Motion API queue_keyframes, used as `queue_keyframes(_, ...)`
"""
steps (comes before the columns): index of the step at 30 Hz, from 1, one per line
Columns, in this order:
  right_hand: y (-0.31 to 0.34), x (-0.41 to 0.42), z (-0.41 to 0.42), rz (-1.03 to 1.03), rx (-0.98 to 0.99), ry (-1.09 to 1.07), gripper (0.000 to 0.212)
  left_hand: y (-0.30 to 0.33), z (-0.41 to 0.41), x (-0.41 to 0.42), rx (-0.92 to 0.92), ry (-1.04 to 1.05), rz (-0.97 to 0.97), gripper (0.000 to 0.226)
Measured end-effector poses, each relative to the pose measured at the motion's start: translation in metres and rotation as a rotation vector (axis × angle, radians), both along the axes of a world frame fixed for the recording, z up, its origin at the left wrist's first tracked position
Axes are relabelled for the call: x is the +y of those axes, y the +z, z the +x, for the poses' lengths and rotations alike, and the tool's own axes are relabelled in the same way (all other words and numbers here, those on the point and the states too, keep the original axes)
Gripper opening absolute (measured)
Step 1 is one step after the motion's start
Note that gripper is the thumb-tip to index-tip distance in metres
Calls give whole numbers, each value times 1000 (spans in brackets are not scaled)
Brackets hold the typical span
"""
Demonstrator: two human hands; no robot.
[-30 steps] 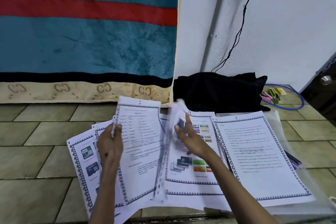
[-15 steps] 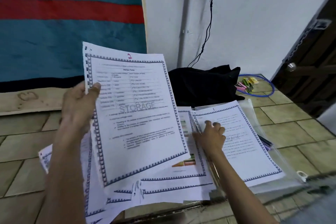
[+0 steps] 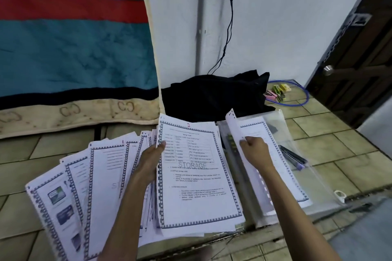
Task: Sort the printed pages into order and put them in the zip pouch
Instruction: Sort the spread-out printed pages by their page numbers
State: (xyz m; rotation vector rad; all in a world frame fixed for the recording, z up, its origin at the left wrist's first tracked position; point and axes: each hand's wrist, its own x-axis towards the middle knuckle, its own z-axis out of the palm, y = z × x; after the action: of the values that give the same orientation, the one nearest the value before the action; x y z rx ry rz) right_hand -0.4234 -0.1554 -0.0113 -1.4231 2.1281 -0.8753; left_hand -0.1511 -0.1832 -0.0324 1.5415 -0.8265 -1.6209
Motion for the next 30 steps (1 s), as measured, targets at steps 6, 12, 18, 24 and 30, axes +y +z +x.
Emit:
queue_keyframes(6, -6, -3, 65, 79, -86, 243, 45, -17, -6, -4, 165, -7, 105, 68)
queue_keyframes(12, -26, 8, 95, 236, -203, 450, 47, -9, -19, 11, 55, -92, 78, 66)
queue_keyframes(18, -23, -2, 50, 34, -136, 222, 39, 8, -17, 19, -160, -103, -112, 44)
queue_keyframes(24, 5, 11, 4, 117, -905, 265, 34, 61, -9, 6, 43, -85, -273, 35)
queue_keyframes(30, 21, 11, -59, 15, -616, 46, 37, 59, -76, 0, 138, -182, -215, 31)
